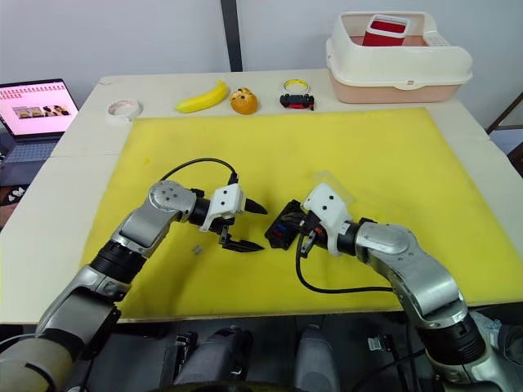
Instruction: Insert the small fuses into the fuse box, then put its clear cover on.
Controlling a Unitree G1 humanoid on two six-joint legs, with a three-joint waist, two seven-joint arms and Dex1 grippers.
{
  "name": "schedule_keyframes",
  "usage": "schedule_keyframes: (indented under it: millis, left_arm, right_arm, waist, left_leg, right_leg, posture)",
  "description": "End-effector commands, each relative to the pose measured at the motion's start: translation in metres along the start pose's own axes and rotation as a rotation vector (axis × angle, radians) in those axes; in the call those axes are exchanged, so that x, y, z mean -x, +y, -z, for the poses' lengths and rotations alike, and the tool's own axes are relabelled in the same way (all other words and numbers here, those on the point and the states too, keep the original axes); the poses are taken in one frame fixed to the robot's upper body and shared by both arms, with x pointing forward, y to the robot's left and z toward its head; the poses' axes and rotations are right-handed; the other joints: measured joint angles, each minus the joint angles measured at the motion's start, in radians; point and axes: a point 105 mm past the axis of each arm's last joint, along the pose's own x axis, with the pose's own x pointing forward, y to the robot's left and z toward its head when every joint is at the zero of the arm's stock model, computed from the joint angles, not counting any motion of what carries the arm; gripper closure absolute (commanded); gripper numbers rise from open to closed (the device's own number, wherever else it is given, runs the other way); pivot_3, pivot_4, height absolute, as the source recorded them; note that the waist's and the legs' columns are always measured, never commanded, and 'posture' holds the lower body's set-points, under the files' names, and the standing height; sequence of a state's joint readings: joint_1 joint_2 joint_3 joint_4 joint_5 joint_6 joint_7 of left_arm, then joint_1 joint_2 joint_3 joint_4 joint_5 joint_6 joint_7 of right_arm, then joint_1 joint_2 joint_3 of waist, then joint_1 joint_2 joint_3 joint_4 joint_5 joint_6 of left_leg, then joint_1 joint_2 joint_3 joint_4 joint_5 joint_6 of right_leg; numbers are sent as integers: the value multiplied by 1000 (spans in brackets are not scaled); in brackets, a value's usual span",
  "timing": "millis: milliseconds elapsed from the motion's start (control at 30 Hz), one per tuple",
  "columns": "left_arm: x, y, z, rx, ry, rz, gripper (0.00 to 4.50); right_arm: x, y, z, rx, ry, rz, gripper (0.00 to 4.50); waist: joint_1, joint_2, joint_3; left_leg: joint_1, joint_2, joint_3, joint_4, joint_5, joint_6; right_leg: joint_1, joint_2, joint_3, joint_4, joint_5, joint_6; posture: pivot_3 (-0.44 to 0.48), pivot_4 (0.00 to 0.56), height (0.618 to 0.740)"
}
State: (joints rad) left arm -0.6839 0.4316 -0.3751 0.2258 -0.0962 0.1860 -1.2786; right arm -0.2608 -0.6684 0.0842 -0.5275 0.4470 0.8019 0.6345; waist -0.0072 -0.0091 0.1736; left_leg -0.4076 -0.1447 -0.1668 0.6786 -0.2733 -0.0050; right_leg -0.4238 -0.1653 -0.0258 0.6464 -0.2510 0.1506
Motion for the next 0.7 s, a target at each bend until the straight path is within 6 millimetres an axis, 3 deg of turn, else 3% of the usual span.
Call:
schedule_keyframes:
  millis: [33, 100, 167, 500, 700]
  left_arm:
    - [9, 8, -18, -17, -59, -28, 0]
    - [13, 12, -22, -3, -84, -40, 0]
    - [16, 14, -23, 0, -88, -45, 0]
    - [40, 30, -22, -7, -74, -93, 0]
    - [40, 37, -17, -30, -63, -116, 0]
  right_arm:
    - [15, -2, -36, 9, -92, -7, 4442]
    - [25, -2, -51, 15, -120, -14, 4442]
    - [31, -3, -52, 34, -95, -5, 4442]
    - [45, -5, -15, 92, 88, 69, 4442]
    - [43, -7, 0, 121, 145, 95, 4442]
  waist:
    - [0, 0, 0]
    - [0, 1, 0]
    - [1, 0, 0]
    - [19, 0, 1]
    - [19, 0, 1]
  left_leg:
    - [0, 0, 0, 0, 0, 0]
    - [-1, 0, 0, 0, 0, 0]
    - [-1, 0, 0, 0, 0, 0]
    - [-1, 0, 0, 0, 0, 0]
    - [-1, 0, 0, 0, 0, 0]
  right_leg:
    - [0, 0, 0, 0, 0, 0]
    - [-1, 0, 0, 0, 0, 0]
    - [-1, 0, 0, 0, 0, 0]
    - [-1, 0, 0, 0, 0, 0]
    - [-1, 0, 0, 0, 0, 0]
  posture:
    - [0, 150, 740]
    - [0, 150, 740]
    - [0, 150, 740]
    - [0, 150, 740]
    - [0, 150, 740]
